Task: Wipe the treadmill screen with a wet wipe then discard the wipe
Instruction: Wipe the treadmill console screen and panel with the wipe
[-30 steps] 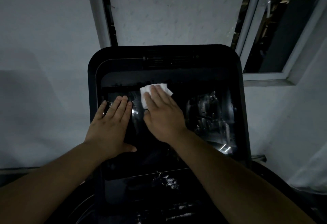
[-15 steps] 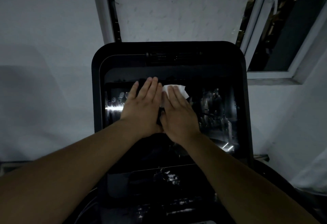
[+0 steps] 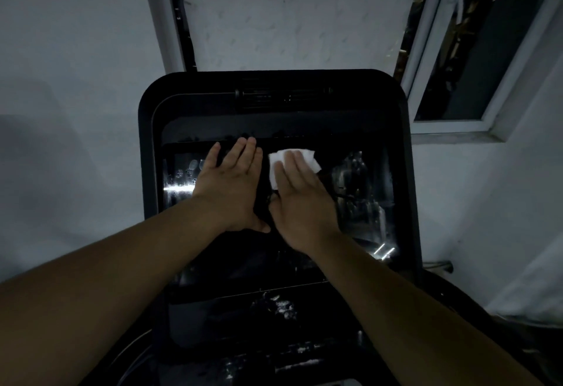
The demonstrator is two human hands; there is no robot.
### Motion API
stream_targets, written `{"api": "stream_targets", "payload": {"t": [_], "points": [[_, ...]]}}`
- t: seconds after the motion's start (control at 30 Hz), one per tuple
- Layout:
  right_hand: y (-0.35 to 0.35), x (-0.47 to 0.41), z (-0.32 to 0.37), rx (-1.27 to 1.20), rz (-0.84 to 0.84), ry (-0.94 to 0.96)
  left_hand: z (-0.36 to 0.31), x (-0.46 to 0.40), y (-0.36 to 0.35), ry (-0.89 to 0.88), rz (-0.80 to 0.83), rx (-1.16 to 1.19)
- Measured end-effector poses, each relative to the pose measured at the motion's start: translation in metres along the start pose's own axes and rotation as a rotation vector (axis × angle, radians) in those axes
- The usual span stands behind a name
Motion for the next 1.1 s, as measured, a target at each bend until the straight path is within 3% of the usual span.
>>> {"api": "stream_targets", "payload": {"t": [0.13, 0.3, 0.37, 0.53, 0.6, 0.73, 0.83, 0.97, 1.1], "points": [[0.004, 0.008, -0.049, 0.067, 0.038, -0.037, 0.001, -0.001, -0.001, -0.014, 0.017, -0.029], [0.027, 0.022, -0.121, 0.072, -0.098, -0.268, -0.001, 0.0, -0.004, -0.016, 0.047, -0.038], [0.022, 0.011, -0.099, 0.059, -0.075, -0.245, -0.002, -0.001, -0.005, -0.019, 0.051, -0.043], [-0.008, 0.003, -0.004, 0.018, -0.001, 0.016, 0.003, -0.002, -0.006, -0.039, 0.042, -0.041], [-0.007, 0.012, -0.002, 0.044, 0.042, 0.068, 0.006, -0.001, -0.005, -0.054, 0.042, -0.048], [0.014, 0.034, -0.074, 0.199, 0.008, -0.076, 0.008, 0.0, -0.004, -0.081, 0.074, -0.098], [0.013, 0.043, -0.117, 0.146, 0.031, -0.247, 0.008, 0.001, -0.004, -0.091, 0.077, -0.146], [0.004, 0.038, -0.066, 0.082, 0.005, -0.237, 0.009, 0.003, -0.005, -0.081, 0.048, -0.192], [-0.02, 0.051, 0.002, -0.013, 0.031, -0.052, 0.01, 0.004, -0.005, -0.076, 0.021, -0.227]]}}
Point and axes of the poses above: each hand's wrist, its own x-axis away from the middle knuckle, its own y-axis out of the back of the hand, z = x × y, the point moved 9 cm from there along -x, towards the middle knuckle, and after that the axes turned 8 degrees about z, right-handed, at the moved point
